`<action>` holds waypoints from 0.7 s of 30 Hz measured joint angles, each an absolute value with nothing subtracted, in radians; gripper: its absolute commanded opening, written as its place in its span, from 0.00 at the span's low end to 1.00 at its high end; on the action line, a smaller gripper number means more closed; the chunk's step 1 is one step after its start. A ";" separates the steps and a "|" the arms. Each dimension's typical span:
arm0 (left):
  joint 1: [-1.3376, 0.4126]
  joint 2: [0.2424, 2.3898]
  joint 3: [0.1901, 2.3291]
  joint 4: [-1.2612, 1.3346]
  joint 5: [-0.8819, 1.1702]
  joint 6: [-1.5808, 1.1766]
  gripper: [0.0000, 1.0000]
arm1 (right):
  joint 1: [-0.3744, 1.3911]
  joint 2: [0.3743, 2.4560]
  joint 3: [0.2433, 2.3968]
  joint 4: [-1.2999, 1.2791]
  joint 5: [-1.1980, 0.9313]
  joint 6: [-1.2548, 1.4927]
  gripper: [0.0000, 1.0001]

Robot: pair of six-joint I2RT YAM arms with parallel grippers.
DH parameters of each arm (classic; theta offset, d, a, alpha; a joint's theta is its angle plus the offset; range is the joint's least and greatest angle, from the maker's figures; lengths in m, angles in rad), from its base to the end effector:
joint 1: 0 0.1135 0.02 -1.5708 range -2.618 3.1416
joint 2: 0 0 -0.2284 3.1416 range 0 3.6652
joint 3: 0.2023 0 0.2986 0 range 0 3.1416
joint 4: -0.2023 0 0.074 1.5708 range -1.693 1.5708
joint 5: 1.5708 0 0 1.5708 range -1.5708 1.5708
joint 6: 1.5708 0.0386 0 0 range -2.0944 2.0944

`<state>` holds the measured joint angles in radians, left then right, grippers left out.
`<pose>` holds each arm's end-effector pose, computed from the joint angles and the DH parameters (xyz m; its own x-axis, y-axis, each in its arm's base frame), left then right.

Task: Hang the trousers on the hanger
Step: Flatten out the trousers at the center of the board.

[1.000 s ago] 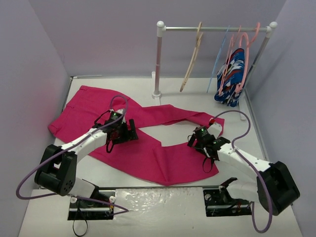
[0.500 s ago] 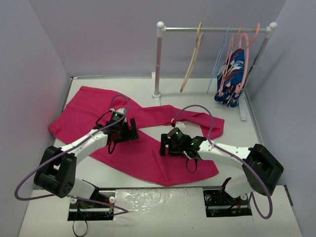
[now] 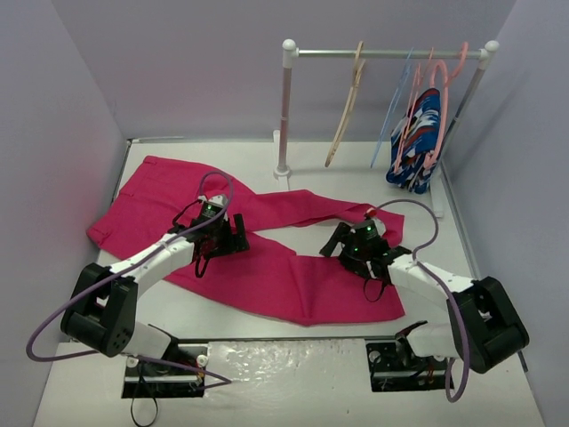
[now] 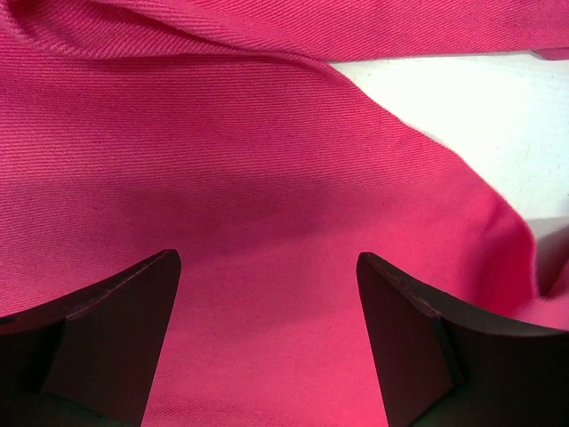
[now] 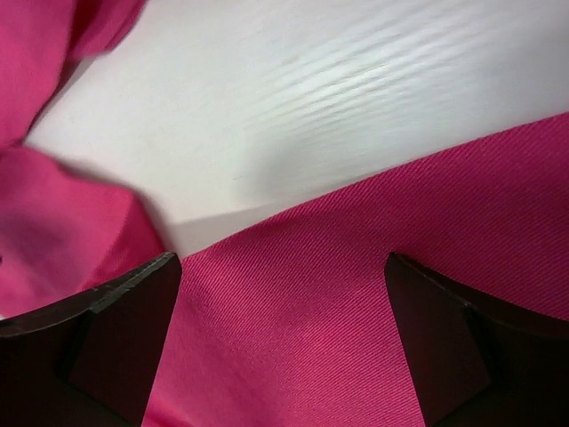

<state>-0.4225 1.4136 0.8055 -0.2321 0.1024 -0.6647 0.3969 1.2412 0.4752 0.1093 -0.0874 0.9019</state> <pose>0.3026 -0.1404 0.1375 -0.8246 -0.3020 -0.4783 -0.0490 0.8805 -0.4715 0.2639 0.1143 0.1014 -0.7013 0.5535 -0.4493 0.1634 0.7383 0.6544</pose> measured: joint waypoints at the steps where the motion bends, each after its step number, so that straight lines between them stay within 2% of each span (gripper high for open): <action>1: -0.422 1.414 0.805 -0.233 0.102 -0.665 0.78 | 0.357 1.207 0.463 0.070 -0.061 0.907 0.99; 5: -0.422 1.414 0.805 -0.235 0.099 -0.665 0.78 | 0.254 1.082 0.446 -0.105 0.073 0.913 0.99; 11: -0.422 1.414 0.805 -0.234 0.099 -0.665 0.77 | 0.246 0.964 0.488 -0.268 0.174 0.859 0.93; 21: -0.440 1.489 0.802 -0.218 0.084 -0.679 0.77 | 0.501 1.052 0.670 -0.242 0.198 0.683 0.93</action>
<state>-0.4397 1.4891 0.8019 -0.2179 0.0844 -0.6794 0.5007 1.0515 0.6695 -0.2423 0.1979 0.6833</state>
